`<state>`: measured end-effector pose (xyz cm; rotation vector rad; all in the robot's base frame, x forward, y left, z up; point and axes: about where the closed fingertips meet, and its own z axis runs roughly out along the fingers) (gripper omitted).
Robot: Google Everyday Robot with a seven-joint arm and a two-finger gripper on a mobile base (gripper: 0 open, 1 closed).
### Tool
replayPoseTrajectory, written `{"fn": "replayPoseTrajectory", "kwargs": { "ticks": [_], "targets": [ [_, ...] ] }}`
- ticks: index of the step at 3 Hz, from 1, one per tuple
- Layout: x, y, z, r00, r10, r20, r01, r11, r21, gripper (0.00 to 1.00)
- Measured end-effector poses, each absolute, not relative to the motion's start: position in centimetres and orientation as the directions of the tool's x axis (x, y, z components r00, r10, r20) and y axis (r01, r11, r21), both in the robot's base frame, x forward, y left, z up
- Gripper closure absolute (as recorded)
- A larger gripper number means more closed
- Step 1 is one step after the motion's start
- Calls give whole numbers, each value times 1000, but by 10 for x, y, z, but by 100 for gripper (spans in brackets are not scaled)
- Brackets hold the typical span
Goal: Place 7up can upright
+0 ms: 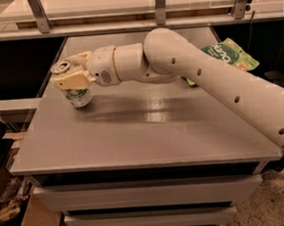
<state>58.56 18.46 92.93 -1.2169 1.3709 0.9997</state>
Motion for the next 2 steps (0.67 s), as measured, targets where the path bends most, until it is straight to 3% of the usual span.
{"fn": "replayPoseTrajectory", "kwargs": {
  "ticks": [1,2],
  "targets": [
    [586,184,929,19,-150,-989,-989,140,-40,0],
    [589,175,932,26,-158,-987,-988,148,-49,0]
  ]
}}
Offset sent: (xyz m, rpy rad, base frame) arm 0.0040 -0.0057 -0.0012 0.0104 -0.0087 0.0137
